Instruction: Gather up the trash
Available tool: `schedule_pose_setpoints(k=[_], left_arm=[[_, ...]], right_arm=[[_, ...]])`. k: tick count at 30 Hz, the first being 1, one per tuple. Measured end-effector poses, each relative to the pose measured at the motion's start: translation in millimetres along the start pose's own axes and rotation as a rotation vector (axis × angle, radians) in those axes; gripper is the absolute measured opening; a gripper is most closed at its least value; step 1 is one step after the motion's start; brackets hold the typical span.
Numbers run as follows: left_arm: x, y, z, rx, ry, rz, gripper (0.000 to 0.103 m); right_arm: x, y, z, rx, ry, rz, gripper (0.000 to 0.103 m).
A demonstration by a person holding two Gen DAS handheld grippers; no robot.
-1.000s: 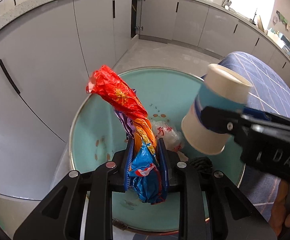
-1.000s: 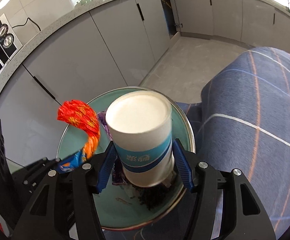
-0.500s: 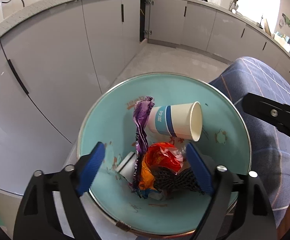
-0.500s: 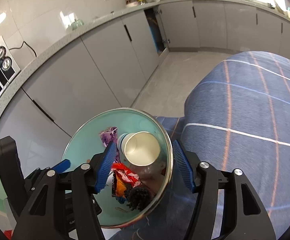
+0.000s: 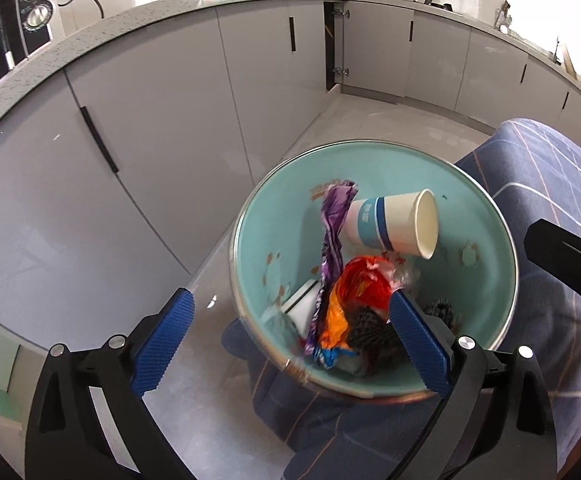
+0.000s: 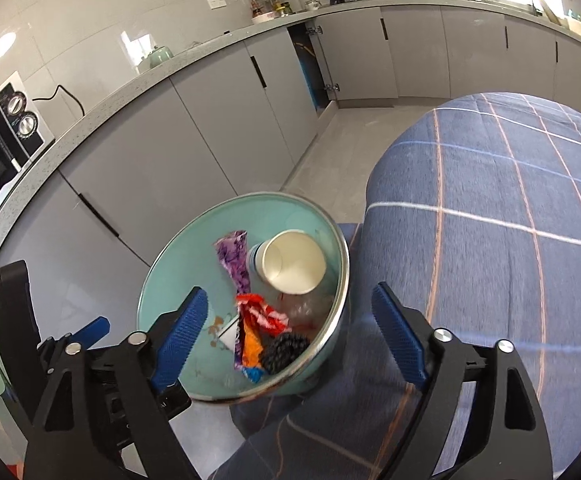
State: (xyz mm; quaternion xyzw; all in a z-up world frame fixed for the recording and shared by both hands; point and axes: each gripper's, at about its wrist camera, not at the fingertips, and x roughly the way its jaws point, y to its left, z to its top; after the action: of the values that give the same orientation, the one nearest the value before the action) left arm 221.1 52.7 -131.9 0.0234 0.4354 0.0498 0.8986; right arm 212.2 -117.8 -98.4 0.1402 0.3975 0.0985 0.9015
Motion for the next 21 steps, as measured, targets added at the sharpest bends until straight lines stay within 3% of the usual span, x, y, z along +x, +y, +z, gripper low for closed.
schedule_pose_setpoints(k=[14,21], left_arm=[[-60.7,18.7,-46.2,-0.077,-0.07,0.044,0.097],[-105.0,17.5,-59.7,-0.105,-0.161,0.042,0.097]], right_arm=[[-48.4,13.0,-37.9,-0.026,-0.053,0.013,0.087],[-83.7,20.9,-50.1,-0.051,-0.119,0.01,0.087]])
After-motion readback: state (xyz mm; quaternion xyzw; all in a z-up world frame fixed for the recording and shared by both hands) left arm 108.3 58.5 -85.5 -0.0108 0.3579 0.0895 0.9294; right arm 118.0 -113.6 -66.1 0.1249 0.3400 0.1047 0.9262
